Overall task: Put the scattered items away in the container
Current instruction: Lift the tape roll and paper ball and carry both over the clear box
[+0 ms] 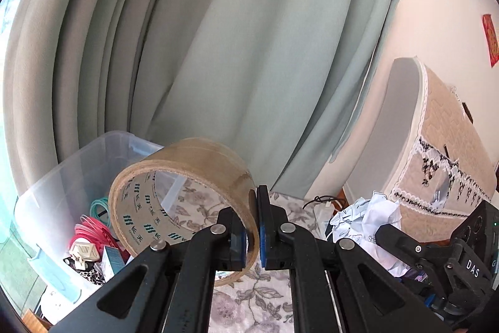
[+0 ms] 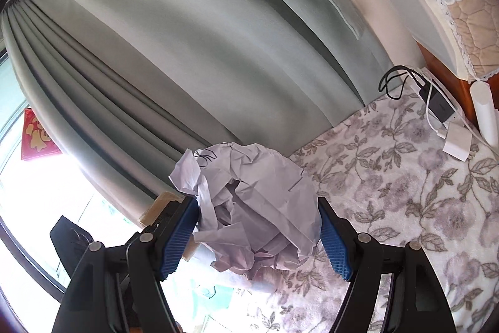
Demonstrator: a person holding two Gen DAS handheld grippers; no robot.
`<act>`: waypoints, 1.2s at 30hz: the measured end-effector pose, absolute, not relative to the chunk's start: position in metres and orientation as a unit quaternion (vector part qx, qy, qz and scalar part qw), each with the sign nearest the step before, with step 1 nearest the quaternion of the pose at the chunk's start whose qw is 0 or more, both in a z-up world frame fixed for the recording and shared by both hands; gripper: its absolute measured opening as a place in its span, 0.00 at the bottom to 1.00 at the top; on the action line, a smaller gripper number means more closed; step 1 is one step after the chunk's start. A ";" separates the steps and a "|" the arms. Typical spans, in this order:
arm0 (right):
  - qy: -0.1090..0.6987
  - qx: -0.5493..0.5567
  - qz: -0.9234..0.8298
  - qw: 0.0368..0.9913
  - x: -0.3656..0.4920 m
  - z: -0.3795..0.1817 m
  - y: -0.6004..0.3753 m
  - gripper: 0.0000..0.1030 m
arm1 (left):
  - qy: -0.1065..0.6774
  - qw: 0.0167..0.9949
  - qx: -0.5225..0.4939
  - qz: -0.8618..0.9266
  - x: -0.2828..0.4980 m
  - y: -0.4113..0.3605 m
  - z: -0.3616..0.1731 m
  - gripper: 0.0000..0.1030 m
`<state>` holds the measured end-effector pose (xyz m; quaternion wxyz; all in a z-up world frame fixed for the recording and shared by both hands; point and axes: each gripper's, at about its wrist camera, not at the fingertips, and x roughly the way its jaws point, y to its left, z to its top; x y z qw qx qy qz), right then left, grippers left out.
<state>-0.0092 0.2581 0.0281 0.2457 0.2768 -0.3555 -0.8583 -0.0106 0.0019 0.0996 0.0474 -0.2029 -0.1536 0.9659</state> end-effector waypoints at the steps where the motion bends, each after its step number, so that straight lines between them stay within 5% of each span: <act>1: -0.353 0.273 -0.859 0.249 -0.007 0.032 0.256 0.76 | -0.156 0.047 -0.196 0.967 -0.007 -0.001 0.104 0.06; 18: -0.297 0.240 -0.873 0.304 0.020 0.079 0.211 0.76 | -0.187 0.018 -0.112 0.976 0.039 -0.061 0.150 0.06; 36: -0.237 0.310 -0.856 0.340 -0.012 0.052 0.126 0.76 | -0.253 -0.032 -0.127 0.959 0.023 -0.142 0.115 0.06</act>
